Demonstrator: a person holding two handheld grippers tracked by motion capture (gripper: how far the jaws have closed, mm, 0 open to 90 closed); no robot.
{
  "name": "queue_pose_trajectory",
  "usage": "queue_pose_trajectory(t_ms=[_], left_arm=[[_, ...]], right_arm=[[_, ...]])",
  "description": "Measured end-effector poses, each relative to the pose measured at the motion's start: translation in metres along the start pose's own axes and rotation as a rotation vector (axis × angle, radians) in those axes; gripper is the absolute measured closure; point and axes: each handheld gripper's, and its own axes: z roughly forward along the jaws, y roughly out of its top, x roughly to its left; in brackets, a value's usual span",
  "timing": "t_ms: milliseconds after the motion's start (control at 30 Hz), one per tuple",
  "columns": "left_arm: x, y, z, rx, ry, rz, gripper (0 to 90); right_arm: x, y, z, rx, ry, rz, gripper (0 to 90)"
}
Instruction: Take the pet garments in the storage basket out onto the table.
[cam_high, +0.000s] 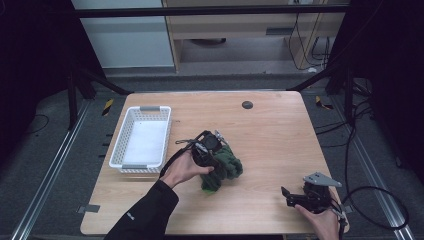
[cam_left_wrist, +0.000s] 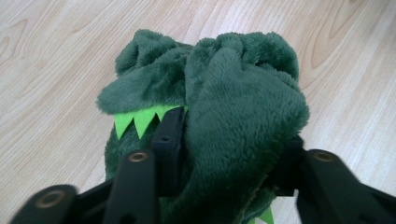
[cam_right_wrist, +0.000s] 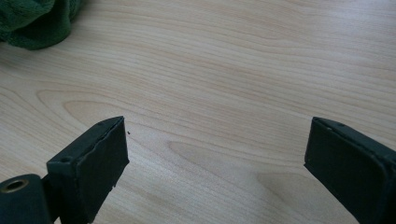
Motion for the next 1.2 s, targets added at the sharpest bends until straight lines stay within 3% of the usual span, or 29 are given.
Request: queue_pose_trajectory(t_ms=[167, 467, 867, 1067, 1200], left_arm=[[0.001, -0.003, 0.001, -0.018, 0.007, -0.001, 41.8], [-0.001, -0.01, -0.002, -0.054, 0.005, -0.007, 31.3], [-0.003, -0.017, -0.025, -0.158, 0.002, -0.024, 28.5], [-0.006, -0.022, -0.04, -0.202, 0.028, -0.018, 26.4], [-0.007, -0.028, -0.05, -0.257, 0.052, -0.029, 24.8]], right_arm=[[0.0, 0.0, 0.0, 0.001, -0.001, 0.0, 5.9], [-0.001, 0.0, 0.001, 0.0, -0.005, -0.009, 5.9], [-0.001, 0.0, 0.001, 0.0, -0.008, -0.009, 5.7], [-0.001, 0.0, 0.001, 0.001, -0.009, -0.006, 5.7], [-0.001, 0.0, 0.0, 0.0, -0.009, -0.004, 5.7]])
